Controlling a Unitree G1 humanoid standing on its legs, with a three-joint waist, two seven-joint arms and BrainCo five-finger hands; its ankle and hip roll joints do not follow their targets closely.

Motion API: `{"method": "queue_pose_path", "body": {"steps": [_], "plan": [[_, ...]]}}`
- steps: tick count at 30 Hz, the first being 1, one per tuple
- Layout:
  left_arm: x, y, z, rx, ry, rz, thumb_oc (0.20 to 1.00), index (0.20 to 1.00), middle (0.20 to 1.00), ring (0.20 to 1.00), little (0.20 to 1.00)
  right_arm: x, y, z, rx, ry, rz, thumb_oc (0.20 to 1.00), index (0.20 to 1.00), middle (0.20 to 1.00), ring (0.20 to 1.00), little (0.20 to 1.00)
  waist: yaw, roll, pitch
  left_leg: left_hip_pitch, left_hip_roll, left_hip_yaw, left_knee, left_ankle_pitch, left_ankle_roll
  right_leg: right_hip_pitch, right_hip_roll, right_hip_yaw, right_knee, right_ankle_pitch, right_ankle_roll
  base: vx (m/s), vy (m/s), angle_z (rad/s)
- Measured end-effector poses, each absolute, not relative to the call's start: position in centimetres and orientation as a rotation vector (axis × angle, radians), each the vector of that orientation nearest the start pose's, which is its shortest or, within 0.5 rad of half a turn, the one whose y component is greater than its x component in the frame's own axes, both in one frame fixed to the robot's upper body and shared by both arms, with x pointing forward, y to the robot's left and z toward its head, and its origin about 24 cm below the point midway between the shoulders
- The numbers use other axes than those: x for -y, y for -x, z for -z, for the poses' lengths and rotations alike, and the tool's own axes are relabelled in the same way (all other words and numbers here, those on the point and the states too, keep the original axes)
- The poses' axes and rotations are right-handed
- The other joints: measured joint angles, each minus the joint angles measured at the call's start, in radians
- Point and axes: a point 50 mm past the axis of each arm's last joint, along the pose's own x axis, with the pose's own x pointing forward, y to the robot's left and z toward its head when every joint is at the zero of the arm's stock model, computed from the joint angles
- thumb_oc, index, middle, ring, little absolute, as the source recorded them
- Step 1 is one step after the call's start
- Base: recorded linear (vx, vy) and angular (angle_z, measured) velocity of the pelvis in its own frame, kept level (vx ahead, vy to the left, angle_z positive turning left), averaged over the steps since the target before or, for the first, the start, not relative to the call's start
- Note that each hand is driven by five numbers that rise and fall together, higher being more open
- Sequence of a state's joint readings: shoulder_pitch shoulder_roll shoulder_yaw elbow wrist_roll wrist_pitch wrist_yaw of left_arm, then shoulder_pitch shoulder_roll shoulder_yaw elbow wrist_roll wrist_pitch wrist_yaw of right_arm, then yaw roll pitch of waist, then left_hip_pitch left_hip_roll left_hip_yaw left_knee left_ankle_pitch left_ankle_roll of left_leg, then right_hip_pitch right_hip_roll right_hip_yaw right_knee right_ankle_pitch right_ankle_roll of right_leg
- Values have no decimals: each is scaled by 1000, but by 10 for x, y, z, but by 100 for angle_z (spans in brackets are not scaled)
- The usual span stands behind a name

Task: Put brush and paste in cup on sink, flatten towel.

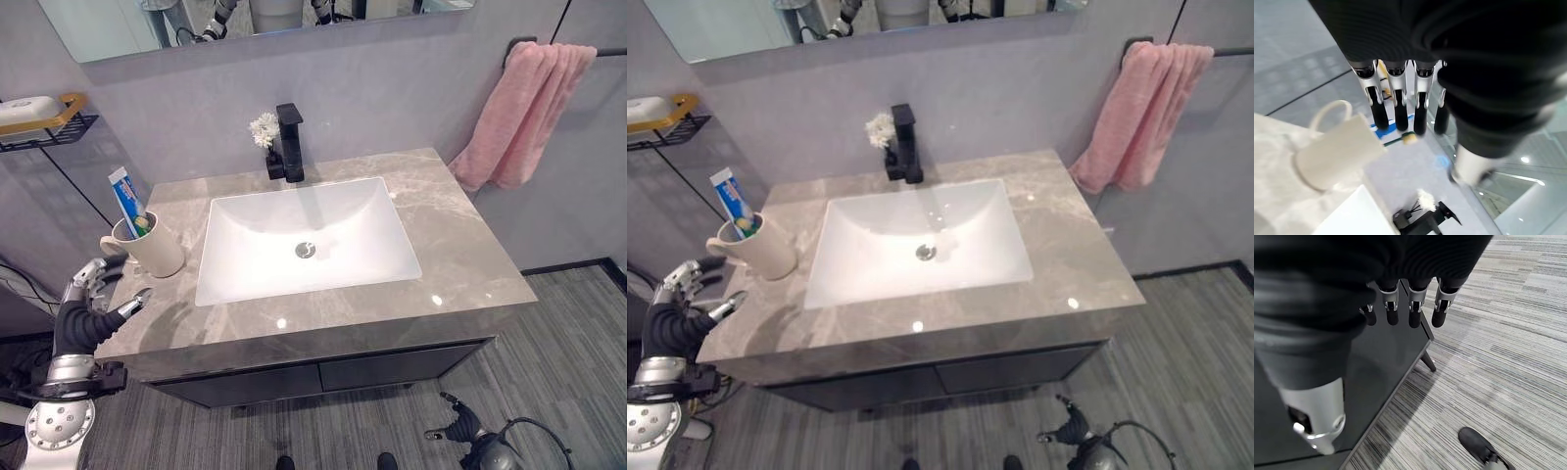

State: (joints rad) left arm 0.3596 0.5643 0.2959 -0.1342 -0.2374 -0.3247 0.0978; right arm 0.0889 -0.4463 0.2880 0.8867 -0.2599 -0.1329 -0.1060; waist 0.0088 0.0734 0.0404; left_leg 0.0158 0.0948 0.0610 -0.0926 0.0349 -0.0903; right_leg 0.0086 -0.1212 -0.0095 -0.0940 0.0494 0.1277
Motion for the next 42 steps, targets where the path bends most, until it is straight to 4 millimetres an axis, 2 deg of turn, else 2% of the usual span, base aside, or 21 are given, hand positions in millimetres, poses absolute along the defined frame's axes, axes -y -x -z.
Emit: {"method": "queue_pose_path", "body": {"steps": [10,12,15,16,19,23,27,34,37,42], "plan": [[-314,-160,-86,121,-301,-200,200,200,200,200,200,274,-116,123,-896,824,-174,1000,1000,1000,1000,1000,3,5,1,-14,-1,-6,0,1,-1,-11,-1,-3,0,0,0,-26,17,1],[-318,-158,-79,95,-250,-219,200,200,200,200,200,275,-115,123,-900,826,-172,1000,1000,1000,1000,1000,4,5,1,-19,-1,-7,0,1,-2,-16,0,-4,3,0,0,-48,23,1],[-324,-156,-46,-6,-77,-319,200,200,200,200,200,276,-115,123,-901,831,-171,1000,1000,1000,1000,1000,1,3,3,-34,-1,-10,0,2,-3,-30,-1,-5,4,1,0,-50,19,1],[-323,-156,-41,-27,-58,-327,200,200,200,200,200,276,-117,122,-896,832,-170,1000,1000,1000,1000,1000,2,8,4,-36,-1,-11,0,4,-3,-32,-1,-6,3,2,0,-31,21,4],[-316,-157,-35,-72,-40,-300,200,200,200,200,200,282,-117,122,-912,849,-160,1000,1000,1000,1000,1000,1,-4,21,-52,-1,-15,1,11,-4,-48,0,-8,6,4,-1,-4,6,1],[-324,-166,-51,-70,-36,-249,200,200,200,200,200,285,-117,120,-917,868,-163,1000,1000,1000,1000,1000,-3,-11,31,-53,0,-12,1,11,-4,-53,0,-6,4,3,-1,1,2,-1],[-336,-175,-72,-61,-93,-208,200,200,200,200,200,288,-119,119,-922,889,-163,1000,1000,1000,1000,1000,-9,-2,45,-57,-1,-2,0,11,-5,-59,-1,0,0,5,1,7,-1,-5],[-342,-183,-90,-52,-86,-179,200,200,200,200,200,292,-120,117,-923,903,-159,1000,1000,1000,1000,1000,-26,8,55,-70,0,12,1,11,-5,-81,1,18,7,11,1,2,-2,-6],[-345,-184,-101,-77,-150,-137,200,200,200,200,200,291,-121,117,-921,910,-168,1000,1000,1000,1000,1000,-26,5,57,-83,1,32,1,11,-5,-106,2,30,1,13,2,0,-6,-13],[-346,-182,-100,-99,-120,-137,200,200,200,200,200,290,-118,119,-926,929,-190,1000,1000,1000,1000,1000,-28,6,60,-90,3,36,0,11,-5,-117,3,38,4,17,3,6,-8,-5]]}}
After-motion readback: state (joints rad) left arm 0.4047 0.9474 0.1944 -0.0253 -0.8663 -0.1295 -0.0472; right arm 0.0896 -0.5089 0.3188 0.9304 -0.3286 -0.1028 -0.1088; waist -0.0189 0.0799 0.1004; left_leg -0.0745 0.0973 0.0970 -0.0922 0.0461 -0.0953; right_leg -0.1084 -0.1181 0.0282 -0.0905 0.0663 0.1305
